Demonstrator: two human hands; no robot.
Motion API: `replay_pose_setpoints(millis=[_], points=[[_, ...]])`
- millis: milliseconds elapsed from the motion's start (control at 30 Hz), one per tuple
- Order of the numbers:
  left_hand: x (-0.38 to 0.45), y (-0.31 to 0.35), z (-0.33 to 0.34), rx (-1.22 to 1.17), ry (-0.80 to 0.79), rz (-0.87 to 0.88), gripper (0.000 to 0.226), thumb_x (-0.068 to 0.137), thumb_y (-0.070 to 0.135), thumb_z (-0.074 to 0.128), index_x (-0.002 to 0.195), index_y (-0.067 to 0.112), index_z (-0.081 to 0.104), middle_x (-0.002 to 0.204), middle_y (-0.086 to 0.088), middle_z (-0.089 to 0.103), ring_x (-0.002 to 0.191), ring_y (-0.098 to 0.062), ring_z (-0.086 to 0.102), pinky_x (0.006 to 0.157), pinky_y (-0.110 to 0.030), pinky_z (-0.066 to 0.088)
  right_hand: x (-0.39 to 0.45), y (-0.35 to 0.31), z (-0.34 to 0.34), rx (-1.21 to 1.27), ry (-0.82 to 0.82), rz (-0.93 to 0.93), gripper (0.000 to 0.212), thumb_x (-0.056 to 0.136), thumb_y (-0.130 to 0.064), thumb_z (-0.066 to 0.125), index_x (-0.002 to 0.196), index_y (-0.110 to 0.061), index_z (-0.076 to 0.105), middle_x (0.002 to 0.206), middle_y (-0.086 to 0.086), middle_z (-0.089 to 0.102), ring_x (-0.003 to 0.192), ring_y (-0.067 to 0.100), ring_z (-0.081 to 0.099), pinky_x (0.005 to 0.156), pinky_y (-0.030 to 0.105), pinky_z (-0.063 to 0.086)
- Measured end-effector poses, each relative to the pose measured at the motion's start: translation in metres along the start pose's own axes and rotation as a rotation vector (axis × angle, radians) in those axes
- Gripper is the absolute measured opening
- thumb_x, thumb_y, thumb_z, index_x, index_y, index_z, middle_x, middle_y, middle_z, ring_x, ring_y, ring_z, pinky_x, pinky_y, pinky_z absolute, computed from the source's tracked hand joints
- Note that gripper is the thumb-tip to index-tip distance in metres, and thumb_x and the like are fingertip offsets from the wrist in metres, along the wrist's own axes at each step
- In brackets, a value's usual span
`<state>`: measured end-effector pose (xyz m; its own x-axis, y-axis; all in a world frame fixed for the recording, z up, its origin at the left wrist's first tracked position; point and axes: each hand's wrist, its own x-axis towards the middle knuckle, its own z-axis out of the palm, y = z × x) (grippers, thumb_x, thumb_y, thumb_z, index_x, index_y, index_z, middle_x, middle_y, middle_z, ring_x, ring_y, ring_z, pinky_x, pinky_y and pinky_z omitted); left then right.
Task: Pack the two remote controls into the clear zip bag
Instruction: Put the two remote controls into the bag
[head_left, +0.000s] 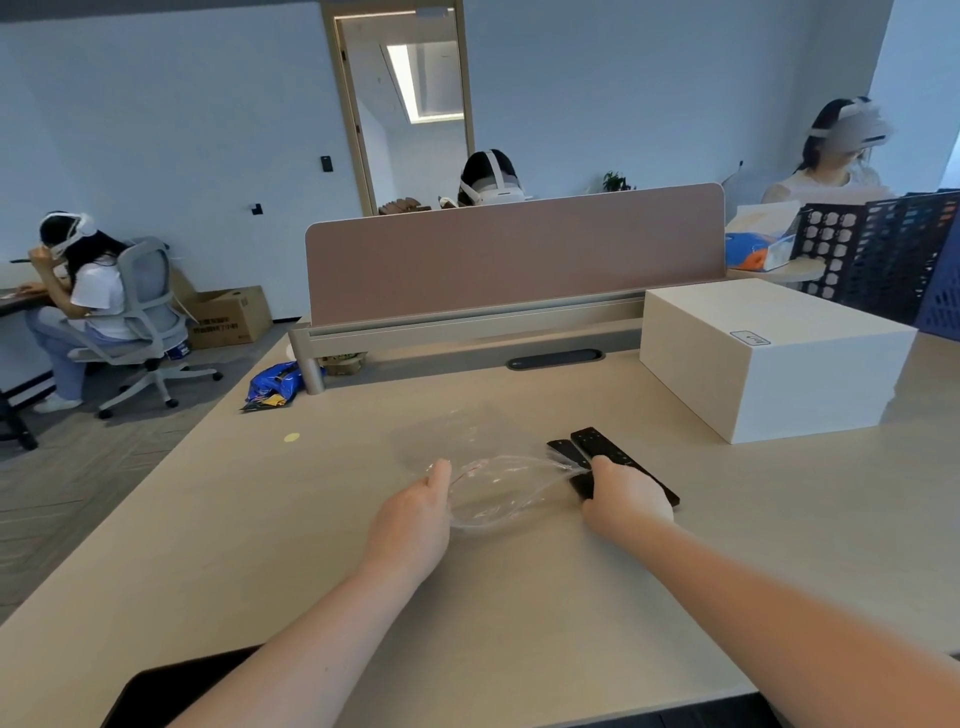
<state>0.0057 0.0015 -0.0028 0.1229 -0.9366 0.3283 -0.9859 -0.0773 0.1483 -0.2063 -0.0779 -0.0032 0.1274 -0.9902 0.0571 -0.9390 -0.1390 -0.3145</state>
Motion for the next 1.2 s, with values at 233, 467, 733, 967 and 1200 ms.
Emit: replay_pose_setpoints(millis=[233,467,733,967,1200], points=[[0.006,-0.004,-0.004,-0.024,-0.024,-0.001,0.035,0.095,0.031,0.042,0.085,0.008,0.066,0.09,-0.014,0.066,0.09,-0.034,0.06,0.072,-0.038,0.045,0.001,-0.001,-0.029,0.373,0.125,0.092,0.03,0.09,-0.02,0.053,0.119,-0.011,0.053,0.103,0.011,0.066,0.082,0.027,0.055,0.071,0.032,0.048],[0.008,0.003,-0.014,0.041,-0.098,-0.079,0.036,0.095,0.03,0.04,0.092,0.006,0.067,0.1,-0.015,0.066,0.097,-0.034,0.059,0.08,-0.038,0.048,-0.046,-0.026,-0.05,0.691,0.027,-0.145,0.045,0.087,-0.026,0.066,0.13,-0.019,0.053,0.12,0.001,0.064,0.107,0.017,0.062,0.085,0.024,0.047],[0.02,0.008,-0.016,-0.061,-0.043,-0.163,0.024,0.091,0.022,0.046,0.09,0.007,0.064,0.1,-0.014,0.066,0.096,-0.033,0.058,0.077,-0.037,0.047,-0.074,-0.02,-0.05,0.211,-0.093,-0.187,0.017,0.084,-0.029,0.059,0.097,-0.027,0.07,0.093,-0.001,0.071,0.081,0.018,0.061,0.067,0.027,0.049],[0.023,0.008,-0.014,-0.076,0.013,-0.199,0.023,0.089,0.019,0.045,0.09,0.008,0.065,0.097,-0.012,0.067,0.092,-0.031,0.06,0.076,-0.037,0.048,-0.075,-0.025,-0.046,0.221,-0.14,-0.206,0.024,0.082,-0.03,0.061,0.103,-0.028,0.072,0.099,-0.003,0.071,0.091,0.017,0.064,0.078,0.027,0.054],[0.021,0.008,-0.012,-0.094,0.013,-0.128,0.023,0.091,0.02,0.044,0.084,0.007,0.062,0.093,-0.011,0.065,0.089,-0.03,0.058,0.072,-0.036,0.044,-0.069,-0.029,-0.034,0.151,-0.089,-0.224,0.019,0.083,-0.028,0.054,0.09,-0.021,0.07,0.077,0.0,0.064,0.078,0.022,0.06,0.06,0.026,0.044]])
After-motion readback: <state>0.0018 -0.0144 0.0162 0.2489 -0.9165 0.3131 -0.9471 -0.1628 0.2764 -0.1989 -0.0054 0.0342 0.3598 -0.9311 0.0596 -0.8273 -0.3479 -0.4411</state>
